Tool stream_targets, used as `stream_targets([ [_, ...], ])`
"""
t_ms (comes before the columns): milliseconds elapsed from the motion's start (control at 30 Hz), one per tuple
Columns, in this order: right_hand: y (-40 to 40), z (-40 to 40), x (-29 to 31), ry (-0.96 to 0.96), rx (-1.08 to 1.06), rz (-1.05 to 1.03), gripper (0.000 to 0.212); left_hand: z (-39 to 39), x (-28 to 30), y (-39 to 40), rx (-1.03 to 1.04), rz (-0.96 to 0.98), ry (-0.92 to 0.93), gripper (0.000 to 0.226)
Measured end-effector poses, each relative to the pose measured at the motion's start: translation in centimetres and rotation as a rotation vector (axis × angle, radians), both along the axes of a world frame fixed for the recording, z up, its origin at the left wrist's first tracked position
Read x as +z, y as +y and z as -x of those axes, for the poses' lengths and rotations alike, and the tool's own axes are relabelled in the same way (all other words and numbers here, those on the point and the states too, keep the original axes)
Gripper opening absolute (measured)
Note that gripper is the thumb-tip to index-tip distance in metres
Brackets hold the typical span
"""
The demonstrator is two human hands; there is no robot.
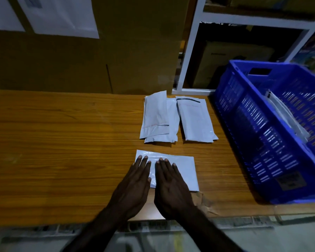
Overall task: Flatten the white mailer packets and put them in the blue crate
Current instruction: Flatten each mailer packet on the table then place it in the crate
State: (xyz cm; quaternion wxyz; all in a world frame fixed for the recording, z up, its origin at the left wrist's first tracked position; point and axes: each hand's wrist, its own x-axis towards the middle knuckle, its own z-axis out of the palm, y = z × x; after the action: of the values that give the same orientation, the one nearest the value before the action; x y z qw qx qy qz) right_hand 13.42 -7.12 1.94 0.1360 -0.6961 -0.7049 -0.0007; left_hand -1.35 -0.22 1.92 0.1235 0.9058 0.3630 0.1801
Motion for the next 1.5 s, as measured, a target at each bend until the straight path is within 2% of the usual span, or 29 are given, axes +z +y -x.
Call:
stream_targets([
  [300,-0.1,-0.1,-1.5,0.035,0.035,-0.103,0.057,-0.4,-1.3,-0.1,0.021,-0.016,0.167,0.054],
  [400,0.1,-0.1,-1.4,0.008,0.045,-0.073,0.057,-0.5,-1.5,0.3,-0.001,-0.029,0.21,0.054],
  [533,0.6,-0.5,-0.5,-0.021,0.061,0.014,0.064,-0.5,-0.6,0.6,-0.004,-0.026,0.207,0.058],
  [600,1.0,-0.7,0.0,-0.011,0.067,0.015,0.063,-0.4,-0.4,0.9,-0.003,0.011,0.132,0.066],
  [800,2.3,-0.6,-0.2,0.003,0.038,0.029,0.069,-1.5,-0.9,2.6,-0.001,0.046,0.103,0.055],
  [1067,2.3,0.0,-0.7,0.033,-0.018,0.002,0.055,-1.4,-1.4,3.1,-0.022,-0.043,0.213,0.056],
  [1267,2.7,-1.2,-0.1,0.065,0.014,0.042,0.06,-1.9,-0.4,2.7,0.023,-0.04,0.186,0.055],
  [1400,1.8,-3.3,0.9,-0.048,-0.041,0.012,0.072,-3.6,0.7,2.1,-0.001,-0.078,0.163,0.054],
  [1500,1.4,-4.0,0.5,-0.064,-0.042,0.08,0.078,-4.8,0.7,1.9,-0.025,-0.066,0.219,0.064],
])
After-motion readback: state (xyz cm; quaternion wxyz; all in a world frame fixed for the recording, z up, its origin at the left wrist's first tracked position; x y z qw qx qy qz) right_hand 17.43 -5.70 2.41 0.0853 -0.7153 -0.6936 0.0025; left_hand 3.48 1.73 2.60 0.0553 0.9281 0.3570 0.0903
